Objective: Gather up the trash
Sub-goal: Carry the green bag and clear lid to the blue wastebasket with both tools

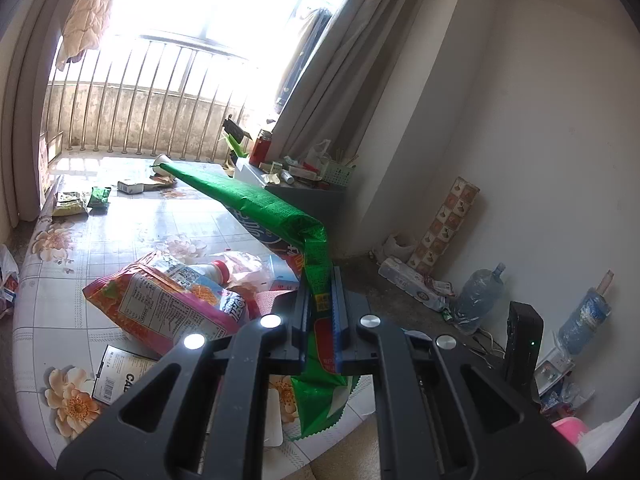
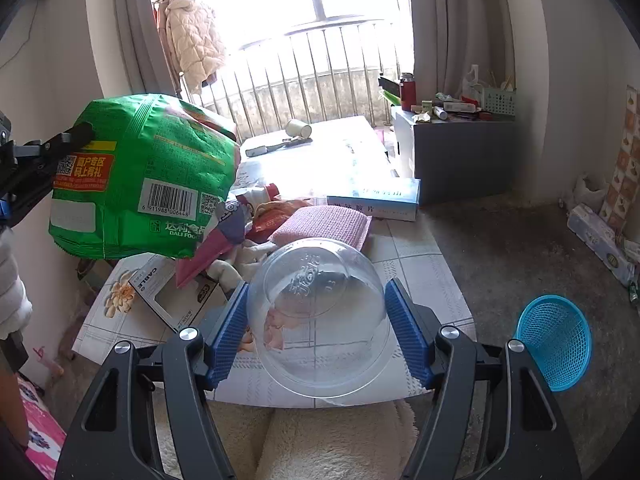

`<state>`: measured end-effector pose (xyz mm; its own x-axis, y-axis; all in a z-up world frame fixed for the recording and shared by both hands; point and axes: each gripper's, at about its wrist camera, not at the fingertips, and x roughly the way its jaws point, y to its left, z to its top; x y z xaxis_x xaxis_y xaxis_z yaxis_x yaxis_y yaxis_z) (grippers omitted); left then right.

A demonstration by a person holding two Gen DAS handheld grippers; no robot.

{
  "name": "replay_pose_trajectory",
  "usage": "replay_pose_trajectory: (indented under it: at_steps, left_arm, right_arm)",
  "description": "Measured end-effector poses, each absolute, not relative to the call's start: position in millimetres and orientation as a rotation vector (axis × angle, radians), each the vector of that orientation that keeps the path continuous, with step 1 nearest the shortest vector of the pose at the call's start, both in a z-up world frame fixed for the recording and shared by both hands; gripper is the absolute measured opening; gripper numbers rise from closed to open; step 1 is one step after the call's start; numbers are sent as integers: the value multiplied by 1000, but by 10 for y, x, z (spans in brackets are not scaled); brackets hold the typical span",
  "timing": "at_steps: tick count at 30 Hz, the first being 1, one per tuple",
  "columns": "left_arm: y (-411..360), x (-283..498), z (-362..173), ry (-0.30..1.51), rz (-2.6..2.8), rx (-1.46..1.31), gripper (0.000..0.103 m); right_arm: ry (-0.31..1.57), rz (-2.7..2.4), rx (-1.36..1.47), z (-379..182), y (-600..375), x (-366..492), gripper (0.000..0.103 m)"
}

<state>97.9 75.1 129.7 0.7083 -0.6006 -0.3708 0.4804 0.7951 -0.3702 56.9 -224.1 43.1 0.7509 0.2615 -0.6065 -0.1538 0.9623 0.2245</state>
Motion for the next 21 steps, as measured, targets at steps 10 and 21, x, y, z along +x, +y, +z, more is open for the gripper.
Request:
replay_pose_trajectory:
  at_steps: [10,21]
  left_arm:
    - [-455,1345,1323,581,-802,-189,7]
    - [-2888,2054,453,890,-965,-2,8]
  right_arm:
    - [605,-9,415,406,-3637,274,66]
    - [654,-266,723,-405,-5246,367,66]
